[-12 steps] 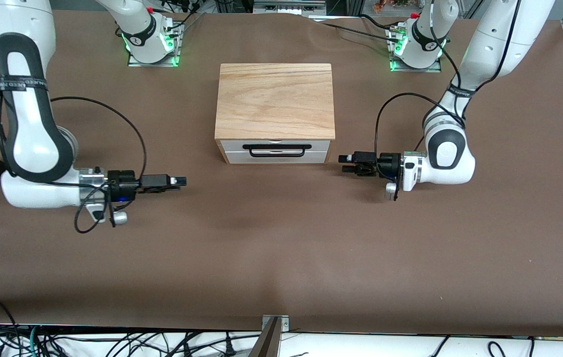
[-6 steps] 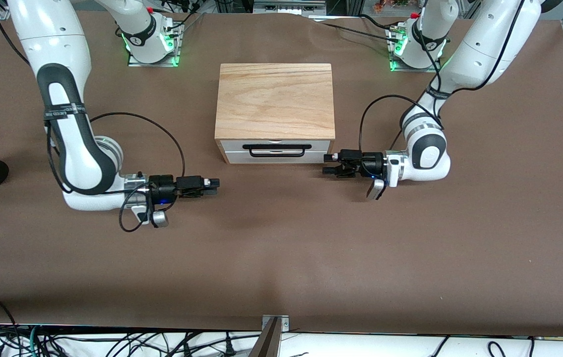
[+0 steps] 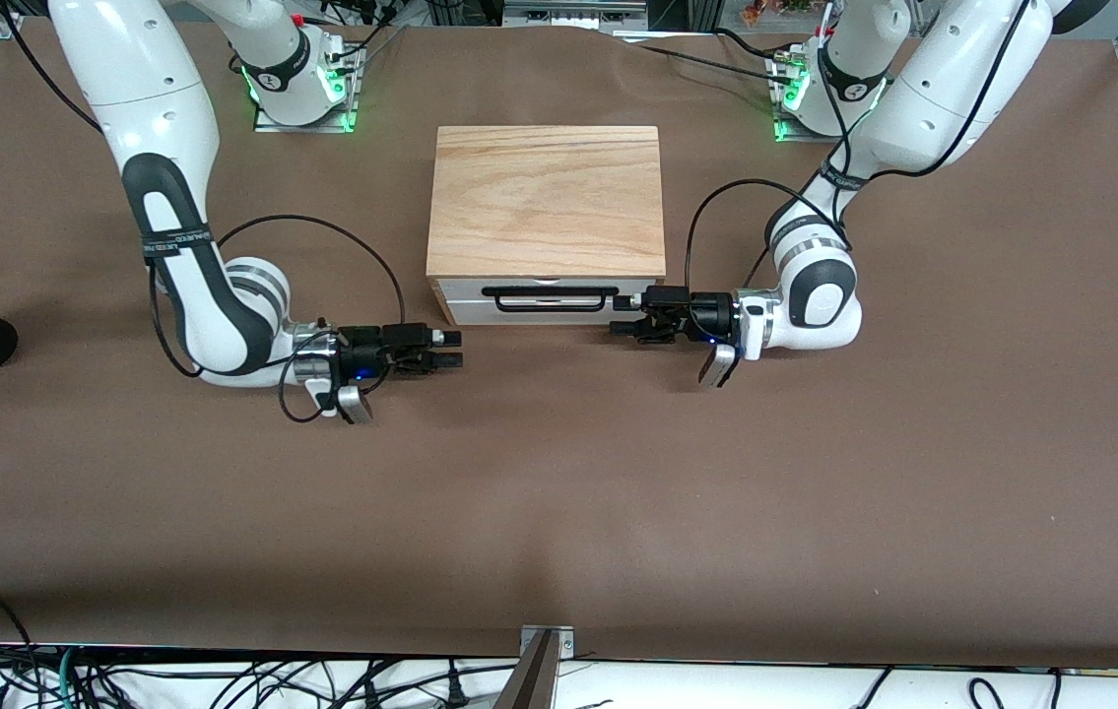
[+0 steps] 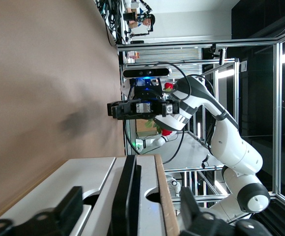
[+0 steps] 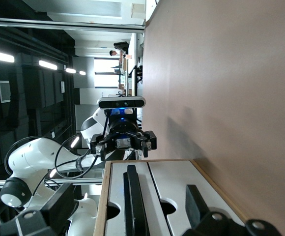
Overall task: Pull top drawer with both arms simultaneously
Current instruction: 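Move the right gripper and the left gripper toward the drawer handle ends, then close the right gripper and the left gripper on the black handle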
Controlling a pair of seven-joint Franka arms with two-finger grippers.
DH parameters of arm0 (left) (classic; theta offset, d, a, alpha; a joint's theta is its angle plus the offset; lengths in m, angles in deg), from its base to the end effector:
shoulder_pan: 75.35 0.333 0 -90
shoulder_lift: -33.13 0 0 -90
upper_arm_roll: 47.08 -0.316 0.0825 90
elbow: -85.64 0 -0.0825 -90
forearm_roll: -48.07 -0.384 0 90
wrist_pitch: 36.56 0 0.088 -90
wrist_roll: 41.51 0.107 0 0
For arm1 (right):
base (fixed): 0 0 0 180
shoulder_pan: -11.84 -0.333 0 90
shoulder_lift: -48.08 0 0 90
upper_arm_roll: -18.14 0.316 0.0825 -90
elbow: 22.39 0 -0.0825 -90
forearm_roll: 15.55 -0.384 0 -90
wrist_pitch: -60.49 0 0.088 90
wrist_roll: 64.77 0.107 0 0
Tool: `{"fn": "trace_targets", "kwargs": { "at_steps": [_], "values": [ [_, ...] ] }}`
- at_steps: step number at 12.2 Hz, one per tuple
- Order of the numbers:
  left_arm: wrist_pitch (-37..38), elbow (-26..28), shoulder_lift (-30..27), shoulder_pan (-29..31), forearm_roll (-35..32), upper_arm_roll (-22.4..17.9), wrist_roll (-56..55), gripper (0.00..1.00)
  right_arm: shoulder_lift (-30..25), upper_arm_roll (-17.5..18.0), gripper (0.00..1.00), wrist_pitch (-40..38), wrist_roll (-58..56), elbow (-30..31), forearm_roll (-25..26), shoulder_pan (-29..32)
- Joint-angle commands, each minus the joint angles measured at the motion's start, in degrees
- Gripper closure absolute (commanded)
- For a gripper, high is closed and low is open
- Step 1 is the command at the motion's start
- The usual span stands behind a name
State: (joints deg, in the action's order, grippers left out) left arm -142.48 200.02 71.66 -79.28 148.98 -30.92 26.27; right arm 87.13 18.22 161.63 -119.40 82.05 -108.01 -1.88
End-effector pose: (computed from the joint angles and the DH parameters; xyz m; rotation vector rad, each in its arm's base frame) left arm 0.5229 -0.2711 0.1574 1.5601 -0.0372 0.0420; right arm 0.5857 0.2343 0.1832 -1.6979 -0.0980 0.0481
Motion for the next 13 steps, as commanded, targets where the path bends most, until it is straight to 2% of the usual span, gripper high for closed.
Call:
{"fn": "trace_targets", "kwargs": {
  "at_steps": [1,3,5,6,8,10,11,12,13],
  "values": [
    [-0.43,2.06,0.23,-0.55,5.5,2.11,2.45,0.24,-1.17,0.45,0.0,0.11,-3.03,2.35,-2.63,-1.12],
    [-4.1,2.15,0.14,-0.99,6.23,3.87,2.89,0.24,-1.34,1.94,0.0,0.2,-4.86,3.92,-4.46,-1.13],
    [-5.09,2.76,0.14,-0.99,6.31,4.41,3.24,0.24,-1.34,3.79,0.0,0.2,-9.08,5.85,-7.89,-1.13],
    [-5.0,3.81,-0.03,-0.99,6.31,4.41,3.33,0.27,-1.34,4.49,0.0,0.11,-9.53,6.47,-8.08,-1.13],
    [-5.0,4.96,-0.39,-0.9,6.31,4.49,4.55,0.45,-1.52,4.84,0.01,0.11,-10.67,7.44,-8.43,-1.13],
    [-4.91,5.4,-0.39,-0.9,6.31,4.58,5.7,0.54,-1.52,5.2,0.16,0.11,-11.82,7.97,-8.61,-1.13],
    [-4.91,5.41,-0.47,-0.81,6.31,4.58,5.79,0.57,-1.52,5.2,0.19,0.19,-11.82,7.97,-8.69,-1.13],
    [-4.74,5.41,-0.56,-0.81,6.31,4.93,5.88,0.69,-1.52,5.37,0.19,0.2,-11.82,7.97,-8.87,-1.13],
    [-4.74,5.41,-0.82,-0.81,6.31,5.28,5.97,0.71,-1.52,5.46,0.19,0.2,-12.26,8.06,-8.87,-1.13]
  ]
}}
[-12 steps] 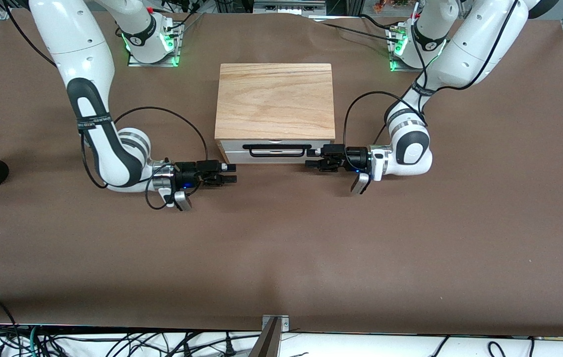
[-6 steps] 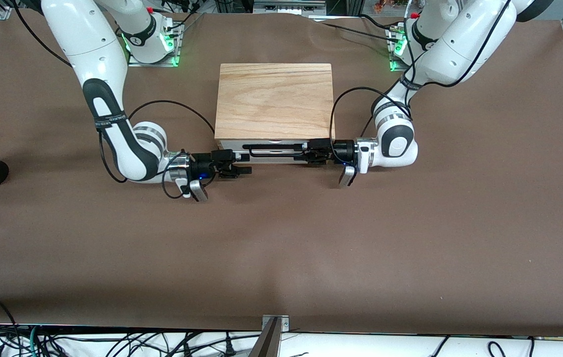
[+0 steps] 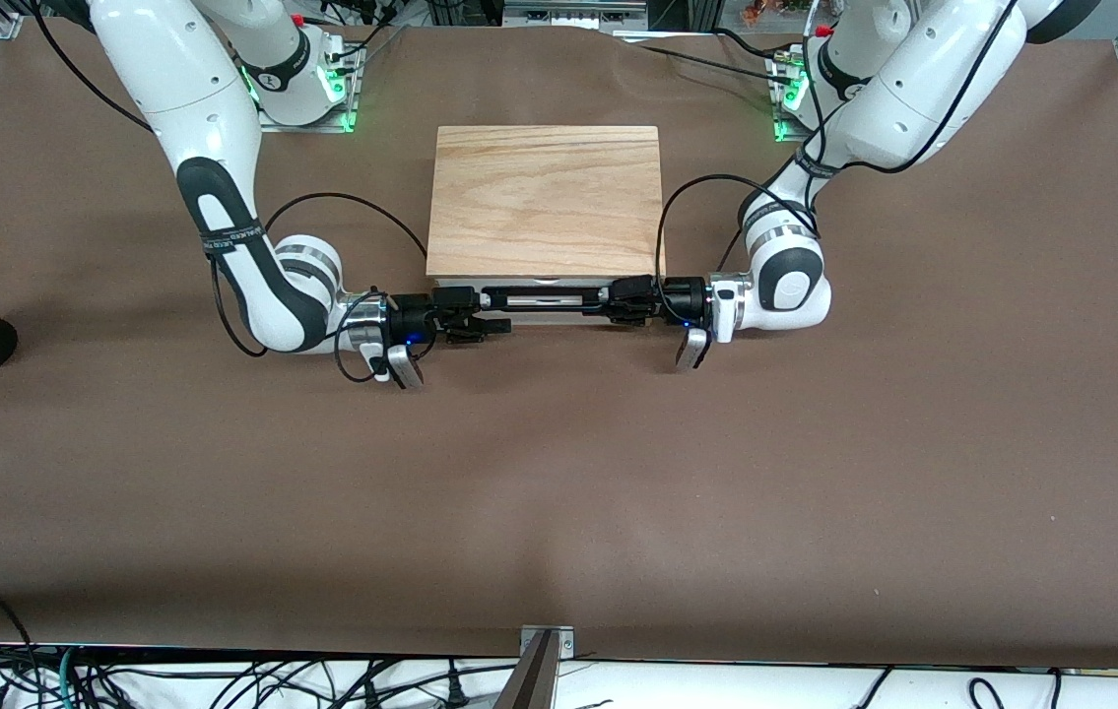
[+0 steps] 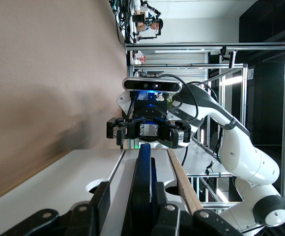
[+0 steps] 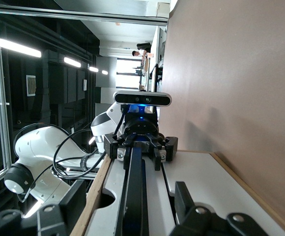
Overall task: Pull top drawer with both arms simultaneously
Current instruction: 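Close the right gripper and the left gripper on the black handle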
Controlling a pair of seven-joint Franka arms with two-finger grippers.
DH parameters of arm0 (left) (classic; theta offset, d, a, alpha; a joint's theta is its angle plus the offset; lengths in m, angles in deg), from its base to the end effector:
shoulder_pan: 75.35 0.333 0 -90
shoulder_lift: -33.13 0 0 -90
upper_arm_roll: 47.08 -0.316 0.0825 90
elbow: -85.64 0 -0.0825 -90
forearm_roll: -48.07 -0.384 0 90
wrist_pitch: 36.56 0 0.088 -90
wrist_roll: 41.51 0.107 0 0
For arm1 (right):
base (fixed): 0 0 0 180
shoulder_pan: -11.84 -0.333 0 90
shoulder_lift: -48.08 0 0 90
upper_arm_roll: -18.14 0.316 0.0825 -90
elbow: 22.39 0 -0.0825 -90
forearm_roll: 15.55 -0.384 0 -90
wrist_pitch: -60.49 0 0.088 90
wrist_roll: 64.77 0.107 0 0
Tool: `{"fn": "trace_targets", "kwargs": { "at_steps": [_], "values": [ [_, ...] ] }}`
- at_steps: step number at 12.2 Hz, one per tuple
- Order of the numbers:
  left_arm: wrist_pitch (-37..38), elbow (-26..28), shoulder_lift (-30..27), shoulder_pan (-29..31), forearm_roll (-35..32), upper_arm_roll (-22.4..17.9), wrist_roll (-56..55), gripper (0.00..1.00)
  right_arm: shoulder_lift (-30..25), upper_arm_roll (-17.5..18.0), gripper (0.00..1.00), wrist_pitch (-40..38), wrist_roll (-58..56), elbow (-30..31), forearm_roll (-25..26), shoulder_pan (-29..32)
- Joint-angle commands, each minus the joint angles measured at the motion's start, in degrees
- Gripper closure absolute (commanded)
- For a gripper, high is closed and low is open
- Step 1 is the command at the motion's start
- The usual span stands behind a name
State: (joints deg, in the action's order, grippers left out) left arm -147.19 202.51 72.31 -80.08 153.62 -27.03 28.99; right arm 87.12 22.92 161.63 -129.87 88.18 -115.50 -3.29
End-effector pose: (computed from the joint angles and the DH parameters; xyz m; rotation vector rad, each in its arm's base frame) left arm 0.4924 -0.3023 0.1427 1.5794 0.0106 0.0370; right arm 0.5331 0.2834 0.1582 -1.5953 -0.1278 0.0035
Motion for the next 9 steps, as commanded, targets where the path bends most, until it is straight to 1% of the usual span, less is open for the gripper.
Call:
{"fn": "trace_targets", "kwargs": {
  "at_steps": [1,2,3,4,5,6,7,8,9],
  "values": [
    [-0.02,3.01,-1.47,0.07,1.68,1.4,3.33,0.73,-1.51,0.76,0.19,0.11,-2.22,2.11,-1.38,0.28],
    [-0.02,3.36,-1.47,0.07,1.68,1.4,4.02,0.76,-1.51,0.84,0.19,0.11,-2.23,2.46,-1.38,0.28],
    [-0.02,3.54,-1.47,0.07,1.68,1.4,5.16,0.8,-1.51,1.11,0.23,0.11,-2.23,2.46,-1.38,0.28],
    [-0.02,3.8,-1.47,0.07,1.68,1.4,6.22,0.89,-1.51,1.11,0.35,0.11,-2.23,2.55,-1.38,0.28],
    [-0.02,3.98,-1.47,0.16,1.68,1.4,6.4,0.92,-1.51,1.11,0.43,0.11,-2.23,2.64,-1.38,0.28],
    [-0.02,4.15,-1.47,0.16,1.68,1.4,6.58,1.0,-1.51,1.11,0.46,0.11,-2.23,2.73,-1.38,0.28],
    [-0.02,4.24,-1.47,0.16,1.68,1.4,6.75,1.0,-1.6,1.11,0.49,0.11,-2.23,2.82,-1.38,0.28],
    [-0.02,4.24,-1.47,0.16,1.68,1.4,6.76,1.0,-1.69,1.11,0.57,0.11,-2.23,2.82,-1.38,0.28],
    [-0.02,4.33,-1.47,0.16,1.68,1.4,6.76,1.0,-1.69,1.11,0.6,0.11,-2.31,2.9,-1.38,0.28]
  ]
}}
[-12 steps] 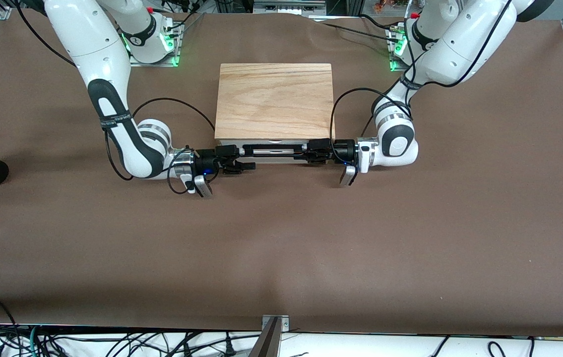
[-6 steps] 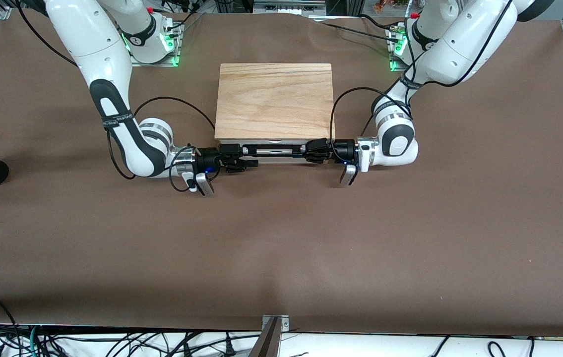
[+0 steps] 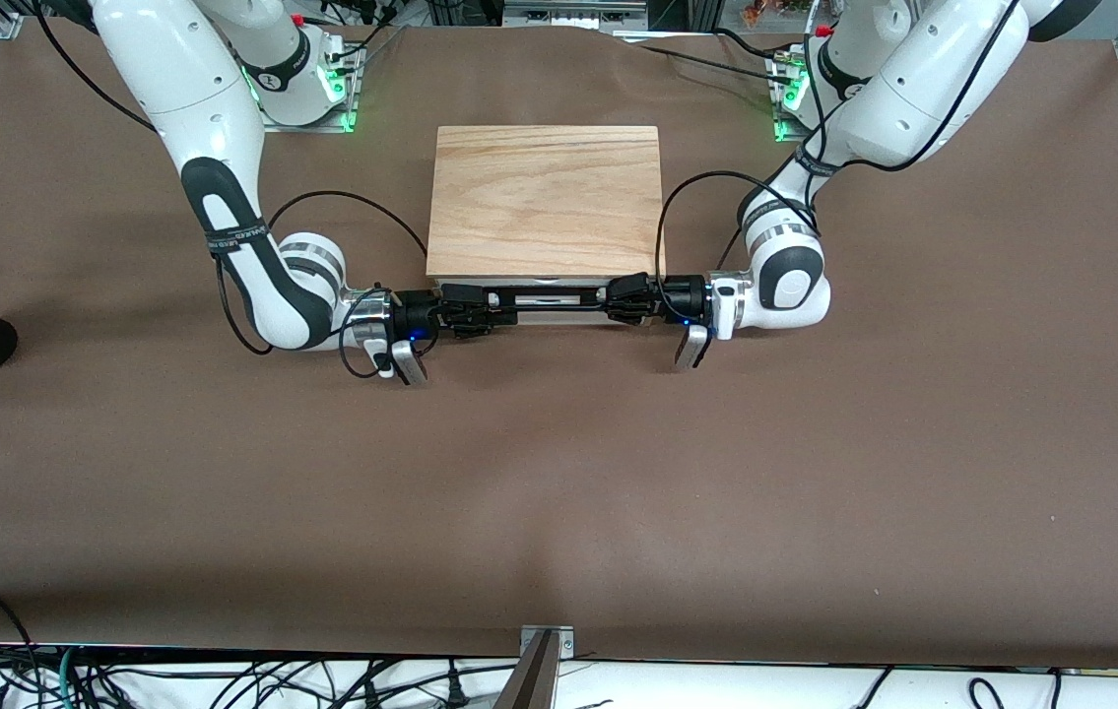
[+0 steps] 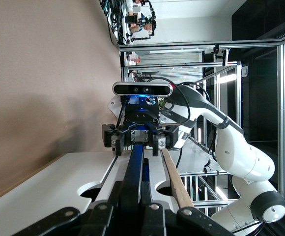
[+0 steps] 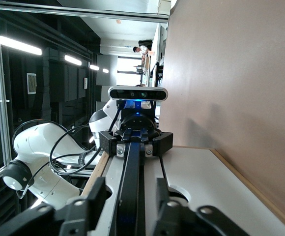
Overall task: Pull top drawer with both arms simultaneously
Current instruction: 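Close the right gripper and the left gripper on the black handle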
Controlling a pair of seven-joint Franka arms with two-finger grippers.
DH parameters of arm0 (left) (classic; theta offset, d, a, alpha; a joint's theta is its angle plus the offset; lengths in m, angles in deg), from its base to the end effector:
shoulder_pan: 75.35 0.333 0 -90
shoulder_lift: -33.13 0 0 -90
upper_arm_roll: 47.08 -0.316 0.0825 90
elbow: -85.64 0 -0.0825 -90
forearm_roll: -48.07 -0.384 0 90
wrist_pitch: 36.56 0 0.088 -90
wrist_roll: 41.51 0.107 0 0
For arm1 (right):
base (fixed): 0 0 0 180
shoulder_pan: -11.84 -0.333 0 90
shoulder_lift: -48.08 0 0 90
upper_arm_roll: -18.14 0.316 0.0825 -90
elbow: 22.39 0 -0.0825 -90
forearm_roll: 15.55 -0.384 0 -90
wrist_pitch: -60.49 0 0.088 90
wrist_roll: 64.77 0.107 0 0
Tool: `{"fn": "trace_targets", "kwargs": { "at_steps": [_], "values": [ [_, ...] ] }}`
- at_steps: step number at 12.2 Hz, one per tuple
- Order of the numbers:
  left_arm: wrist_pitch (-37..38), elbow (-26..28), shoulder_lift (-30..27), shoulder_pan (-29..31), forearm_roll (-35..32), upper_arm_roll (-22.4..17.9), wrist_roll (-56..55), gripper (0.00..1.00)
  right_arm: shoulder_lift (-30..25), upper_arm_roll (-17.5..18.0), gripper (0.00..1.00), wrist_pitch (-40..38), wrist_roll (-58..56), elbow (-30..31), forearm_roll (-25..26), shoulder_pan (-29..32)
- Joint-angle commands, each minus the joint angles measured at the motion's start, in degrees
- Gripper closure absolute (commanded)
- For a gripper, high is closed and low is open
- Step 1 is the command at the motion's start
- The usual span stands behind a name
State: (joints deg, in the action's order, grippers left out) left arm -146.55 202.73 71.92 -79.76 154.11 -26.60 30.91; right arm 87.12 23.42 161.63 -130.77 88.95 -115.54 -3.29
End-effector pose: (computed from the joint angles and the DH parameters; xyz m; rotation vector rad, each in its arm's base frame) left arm 0.4922 -0.3041 0.1476 1.5623 -0.0136 0.0654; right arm 0.5262 0.2865 0.1545 -1.5923 -0.1347 0.0079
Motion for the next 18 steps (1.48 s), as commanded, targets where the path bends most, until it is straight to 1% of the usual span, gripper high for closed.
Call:
{"fn": "trace_targets", "kwargs": {
  "at_steps": [1,8,10,12,14,15,18],
  "values": [
    [-0.67,4.19,-1.08,-0.16,1.1,0.97,4.93,1.0,-1.77,0.7,0.6,0.12,-1.41,2.3,-1.34,0.28],
    [-0.75,4.28,-0.82,-0.16,1.01,0.88,5.72,1.0,-4.14,1.14,0.6,-0.67,-2.2,5.46,-1.17,0.28],
    [-0.75,4.28,-0.82,-0.07,1.01,0.88,5.72,1.0,-4.06,1.14,0.62,-0.85,-2.99,5.73,-1.17,0.28],
    [-0.75,4.28,-0.82,-0.08,1.01,0.88,5.72,1.0,-3.97,1.14,0.78,-0.85,-2.99,5.64,-1.17,0.28],
    [-0.75,4.28,-0.73,-0.07,1.01,0.88,5.72,1.0,-3.88,1.14,0.89,-0.85,-2.99,5.64,-1.17,0.28],
    [-0.75,4.28,-0.73,-0.07,1.01,0.88,5.72,1.0,-3.8,1.05,0.92,-0.76,-2.99,5.55,-1.17,0.36],
    [-0.93,4.28,-0.56,-0.08,1.01,0.88,5.72,1.0,-3.62,1.05,0.92,-0.76,-2.47,4.42,-1.26,0.63]
  ]
}}
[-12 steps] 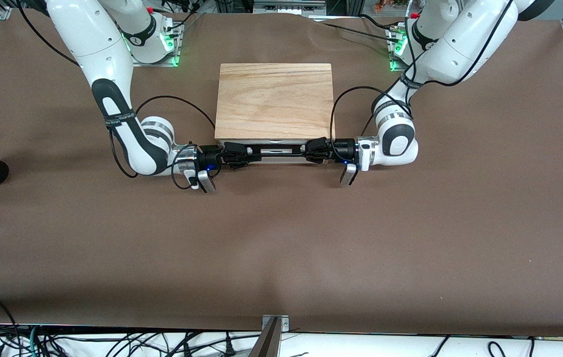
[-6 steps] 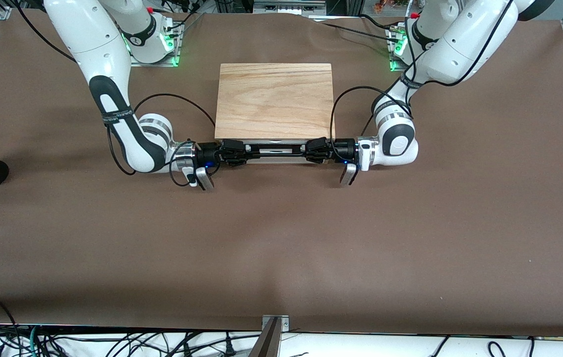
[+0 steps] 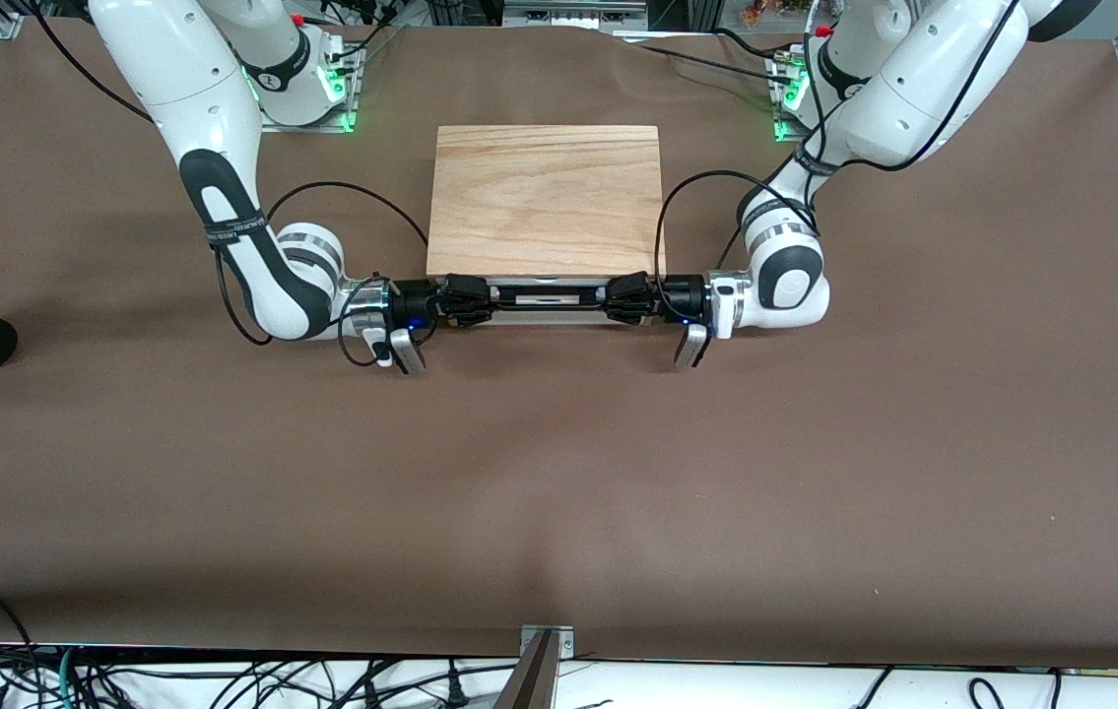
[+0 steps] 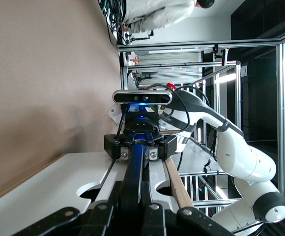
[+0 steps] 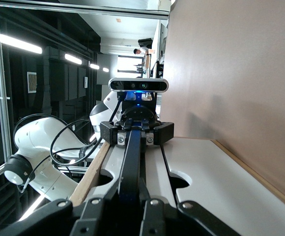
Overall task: Pull top drawer with both arms simultaneously
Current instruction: 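Close the right gripper and the left gripper on the black handle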
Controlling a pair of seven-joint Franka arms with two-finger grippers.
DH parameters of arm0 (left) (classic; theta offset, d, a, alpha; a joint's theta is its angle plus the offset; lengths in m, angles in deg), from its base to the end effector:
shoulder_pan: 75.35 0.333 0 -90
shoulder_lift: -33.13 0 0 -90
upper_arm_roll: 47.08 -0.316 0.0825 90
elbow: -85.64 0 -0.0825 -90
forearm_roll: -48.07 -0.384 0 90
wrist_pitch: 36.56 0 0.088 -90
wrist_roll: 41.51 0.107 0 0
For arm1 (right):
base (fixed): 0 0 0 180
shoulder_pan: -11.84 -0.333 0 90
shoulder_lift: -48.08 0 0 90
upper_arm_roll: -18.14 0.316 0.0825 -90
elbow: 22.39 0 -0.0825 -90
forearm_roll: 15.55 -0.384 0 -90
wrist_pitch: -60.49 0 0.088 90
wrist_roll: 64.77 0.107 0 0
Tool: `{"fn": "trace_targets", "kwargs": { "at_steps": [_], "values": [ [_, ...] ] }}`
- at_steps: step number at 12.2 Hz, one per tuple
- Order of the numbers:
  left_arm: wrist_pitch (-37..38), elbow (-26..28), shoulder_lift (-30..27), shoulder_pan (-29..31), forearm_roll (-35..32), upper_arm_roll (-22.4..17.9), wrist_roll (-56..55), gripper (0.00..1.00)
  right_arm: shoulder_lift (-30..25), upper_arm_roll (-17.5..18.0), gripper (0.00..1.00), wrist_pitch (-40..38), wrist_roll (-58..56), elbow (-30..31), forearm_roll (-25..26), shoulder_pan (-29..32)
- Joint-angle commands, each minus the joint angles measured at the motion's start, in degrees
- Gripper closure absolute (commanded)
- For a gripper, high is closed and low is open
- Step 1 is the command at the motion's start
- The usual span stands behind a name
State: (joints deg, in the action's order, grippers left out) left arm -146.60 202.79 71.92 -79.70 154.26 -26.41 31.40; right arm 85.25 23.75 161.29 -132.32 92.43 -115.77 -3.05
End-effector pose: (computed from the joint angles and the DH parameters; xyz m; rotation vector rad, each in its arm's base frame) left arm 0.4915 -0.3050 0.1479 1.5606 -0.0180 0.0712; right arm 0.5092 0.2827 0.1548 -1.5907 -0.1370 0.0117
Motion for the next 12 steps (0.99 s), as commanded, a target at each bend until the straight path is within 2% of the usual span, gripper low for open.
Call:
{"fn": "trace_targets", "kwargs": {
  "at_steps": [1,12],
  "values": [
    [-0.87,4.22,-0.47,-0.13,0.86,0.68,5.23,1.0,-1.48,0.72,0.92,-0.25,-0.57,0.06,-1.11,0.39],
    [-1.05,0.1,1.29,0.22,0.59,-1.07,0.49,1.0,2.91,-0.24,0.92,1.16,4.53,-10.04,-0.85,1.01]
  ]
}}
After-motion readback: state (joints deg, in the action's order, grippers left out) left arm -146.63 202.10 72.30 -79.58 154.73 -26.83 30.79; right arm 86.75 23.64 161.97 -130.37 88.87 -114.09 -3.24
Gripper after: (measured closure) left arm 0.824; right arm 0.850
